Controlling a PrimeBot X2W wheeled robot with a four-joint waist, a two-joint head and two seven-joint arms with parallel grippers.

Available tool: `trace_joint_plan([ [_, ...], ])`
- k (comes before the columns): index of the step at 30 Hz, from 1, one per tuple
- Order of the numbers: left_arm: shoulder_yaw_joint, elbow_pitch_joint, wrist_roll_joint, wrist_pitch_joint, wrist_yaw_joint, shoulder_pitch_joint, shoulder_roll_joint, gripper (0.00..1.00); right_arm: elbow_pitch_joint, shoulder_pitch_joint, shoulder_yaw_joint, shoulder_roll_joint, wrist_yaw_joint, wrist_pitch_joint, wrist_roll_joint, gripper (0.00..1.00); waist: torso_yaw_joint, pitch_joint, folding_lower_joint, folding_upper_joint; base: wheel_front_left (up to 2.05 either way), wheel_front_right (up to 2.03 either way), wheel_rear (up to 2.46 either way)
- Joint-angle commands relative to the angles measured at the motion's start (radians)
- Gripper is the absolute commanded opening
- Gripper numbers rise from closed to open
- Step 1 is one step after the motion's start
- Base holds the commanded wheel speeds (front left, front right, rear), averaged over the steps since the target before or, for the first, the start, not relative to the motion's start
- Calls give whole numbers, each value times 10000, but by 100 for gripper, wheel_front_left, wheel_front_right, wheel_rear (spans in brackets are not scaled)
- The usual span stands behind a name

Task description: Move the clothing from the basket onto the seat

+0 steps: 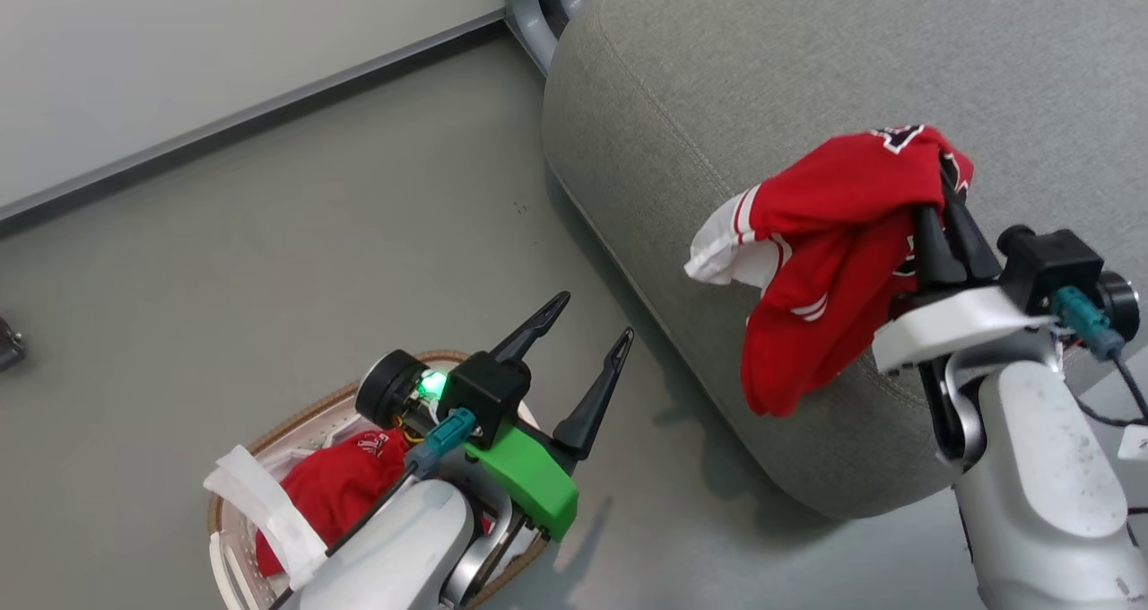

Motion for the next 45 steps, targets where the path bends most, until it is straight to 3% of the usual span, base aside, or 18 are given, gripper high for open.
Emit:
trace_joint_plan([
  [1, 16, -126, 130, 48, 70, -218, 113, 100, 60, -457, -159, -27, -10, -5, -18, 0, 176, 538, -1, 0, 0, 0, 0],
  [10, -11, -920, 440, 227, 238, -685, 355, 100, 987, -3714, -1660, -260, -10, 590, -6, 0, 997, 2126, -1, 0, 0, 0, 0],
  [17, -198, -1594, 955, 253, 301, -1159, 521, 100, 1930, -6654, -2927, -1762, -10, 1472, -495, 0, 1793, 3521, -1, 0, 0, 0, 0],
  [25, -526, -2420, 1511, 397, 292, -1736, 482, 100, 2720, -8824, -4270, -3148, -10, 2120, -1757, 0, 2730, 4950, -1, 0, 0, 0, 0],
  [31, -858, -2602, 1693, 422, 193, -1966, 232, 100, 3654, -9240, -5554, -3497, -10, 2090, -2492, 0, 3204, 5589, -1, 0, 0, 0, 0],
  [43, -682, -2273, 1588, 29, 296, -2103, 276, 100, 5936, -8181, -6249, -2892, -10, 989, -3549, 0, 3320, 5770, -1, 0, 0, 0, 0],
  [45, -630, -2189, 1525, -38, 286, -2087, 291, 100, 6163, -8220, -6273, -2822, -12, 784, -3631, 55, 3289, 5714, -1, 0, 0, 0, 0],
])
